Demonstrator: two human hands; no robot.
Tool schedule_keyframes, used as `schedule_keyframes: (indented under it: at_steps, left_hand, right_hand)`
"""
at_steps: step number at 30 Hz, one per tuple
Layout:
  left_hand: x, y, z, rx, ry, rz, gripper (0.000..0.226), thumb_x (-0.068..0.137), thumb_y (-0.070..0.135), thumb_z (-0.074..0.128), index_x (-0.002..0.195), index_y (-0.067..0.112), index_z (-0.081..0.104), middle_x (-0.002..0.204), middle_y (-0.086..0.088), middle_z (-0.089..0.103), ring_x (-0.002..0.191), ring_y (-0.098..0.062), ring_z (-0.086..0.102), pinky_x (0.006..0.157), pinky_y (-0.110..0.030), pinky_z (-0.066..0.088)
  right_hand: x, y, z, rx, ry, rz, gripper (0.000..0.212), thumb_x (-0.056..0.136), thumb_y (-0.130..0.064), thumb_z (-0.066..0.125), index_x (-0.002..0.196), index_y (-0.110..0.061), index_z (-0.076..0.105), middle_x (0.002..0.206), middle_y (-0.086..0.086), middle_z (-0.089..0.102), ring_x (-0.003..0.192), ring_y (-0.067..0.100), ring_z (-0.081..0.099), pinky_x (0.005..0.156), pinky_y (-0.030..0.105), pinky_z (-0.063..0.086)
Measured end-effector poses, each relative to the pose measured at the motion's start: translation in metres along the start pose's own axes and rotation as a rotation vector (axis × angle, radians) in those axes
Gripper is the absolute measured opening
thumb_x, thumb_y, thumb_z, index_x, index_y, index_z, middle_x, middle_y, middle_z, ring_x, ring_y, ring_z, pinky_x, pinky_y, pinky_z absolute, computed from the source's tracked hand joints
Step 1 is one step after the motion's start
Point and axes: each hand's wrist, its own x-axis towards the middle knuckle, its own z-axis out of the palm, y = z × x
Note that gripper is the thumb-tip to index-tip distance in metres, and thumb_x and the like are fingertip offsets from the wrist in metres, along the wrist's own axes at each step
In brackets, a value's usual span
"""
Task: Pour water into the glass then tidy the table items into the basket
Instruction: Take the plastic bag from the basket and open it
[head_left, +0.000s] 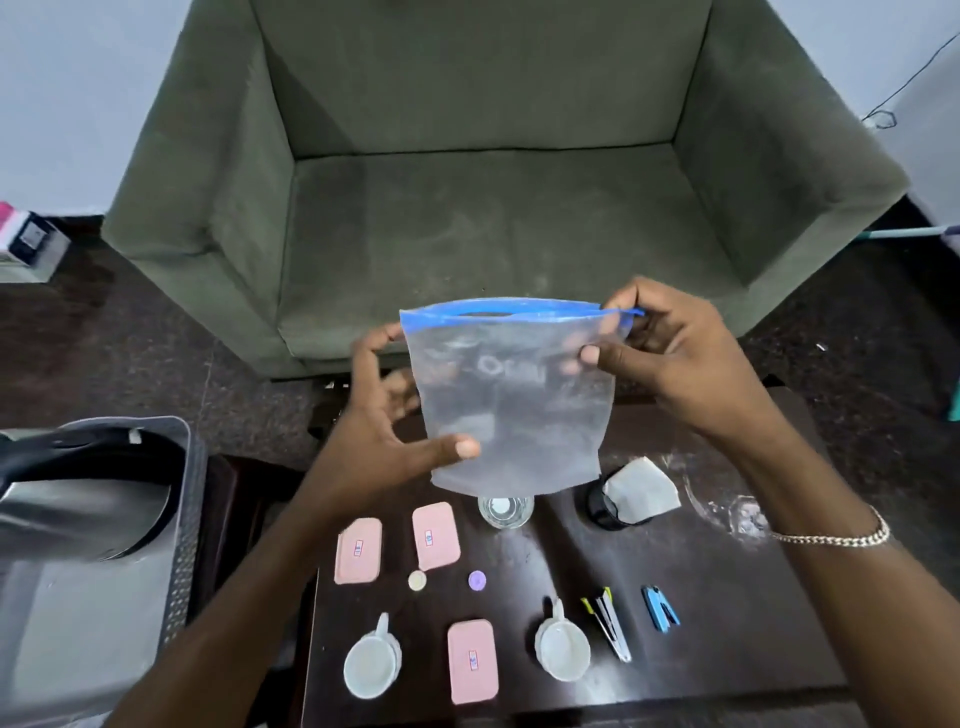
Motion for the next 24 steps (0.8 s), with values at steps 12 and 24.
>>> schedule_keyframes:
  at_steps: [12,24]
  left_hand:
    - [0.028,-0.027,0.012,-0.194,0.220,0.021,0.079,0.074,0.008,0.093,0.135,0.025,0.045,0.126,0.005,0.073,0.113,-0.020,0.074,0.088,-0.038,0.062]
    - [0.023,-0.035,-0.002,0.084,0.213,-0.004,0.057,0.078,0.002,0.087,0.121,0.034,0.067,0.112,-0.005,0.076,0.096,-0.022,0.076,0.095,-0.034,0.061]
  right_hand:
    - [-0.019,0.068,0.030,0.007,0.195,0.079,0.093,0.087,-0.017,0.083,0.155,-0.050,0.029,0.104,0.010,0.076,0.098,0.032,0.073,0.094,0.044,0.058]
    - [-0.021,0.077,0.025,-0.106,0.347,0.148,0.043,0.083,0.004,0.078,0.119,-0.020,0.075,0.092,-0.009,0.075,0.082,0.005,0.063,0.080,0.019,0.054]
